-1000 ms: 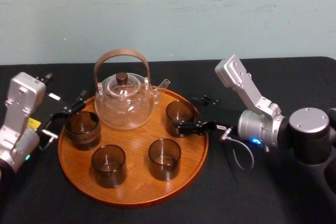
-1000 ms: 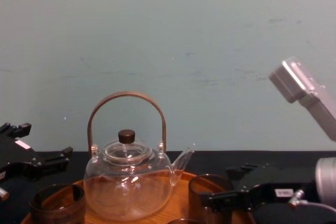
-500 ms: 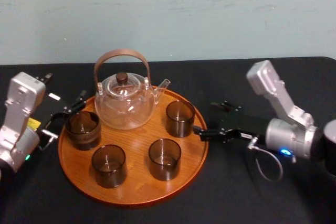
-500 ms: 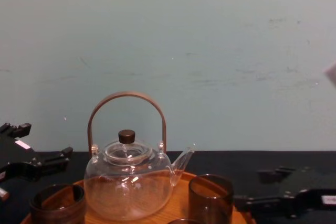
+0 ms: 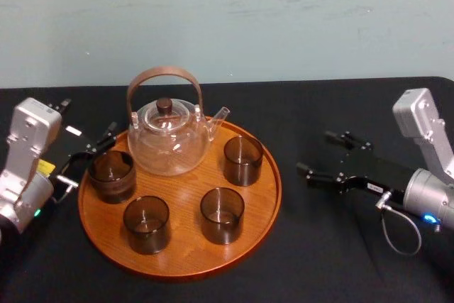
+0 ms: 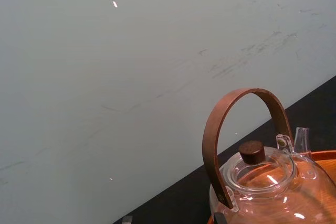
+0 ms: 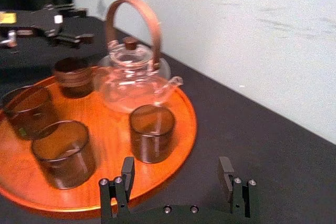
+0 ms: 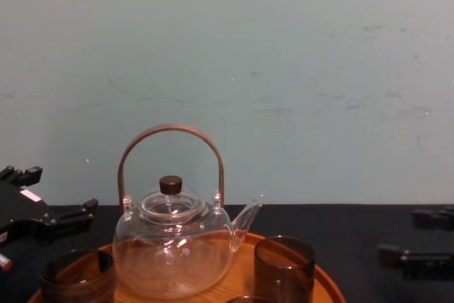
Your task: Pick up the glass from the table and place it on the tray.
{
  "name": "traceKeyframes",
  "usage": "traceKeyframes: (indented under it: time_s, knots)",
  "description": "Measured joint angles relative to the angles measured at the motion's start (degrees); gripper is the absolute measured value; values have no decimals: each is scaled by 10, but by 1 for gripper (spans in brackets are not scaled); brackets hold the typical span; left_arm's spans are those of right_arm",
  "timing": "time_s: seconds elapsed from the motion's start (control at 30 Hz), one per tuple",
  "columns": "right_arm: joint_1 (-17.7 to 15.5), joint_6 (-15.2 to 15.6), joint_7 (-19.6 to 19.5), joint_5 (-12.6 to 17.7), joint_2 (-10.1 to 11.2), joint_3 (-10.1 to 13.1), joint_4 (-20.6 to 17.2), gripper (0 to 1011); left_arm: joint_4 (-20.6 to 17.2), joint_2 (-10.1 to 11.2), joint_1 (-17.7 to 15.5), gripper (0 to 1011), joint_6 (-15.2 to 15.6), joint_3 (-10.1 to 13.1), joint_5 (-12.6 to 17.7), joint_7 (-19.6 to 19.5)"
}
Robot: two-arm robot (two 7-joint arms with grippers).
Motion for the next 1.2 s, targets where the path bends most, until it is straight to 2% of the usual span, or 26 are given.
traceKeyframes:
  time_s: [0.2,0.33,0.5,0.87,1.2]
  knots:
    - [-28,-12,-53,-1,-16,28,-13,1002,0,0,0,1001,0,0,0,0]
    - [-42,-19,-102,-8,-44,51,-14,1002,0,0,0,1001,0,0,0,0]
    - [-44,-28,-139,-21,-72,66,-3,1002,0,0,0,1001,0,0,0,0]
    - [-35,-31,-163,-45,-105,79,28,1002,0,0,0,1001,0,0,0,0]
    - [-35,-30,-164,-46,-105,79,28,1002,0,0,0,1001,0,0,0,0]
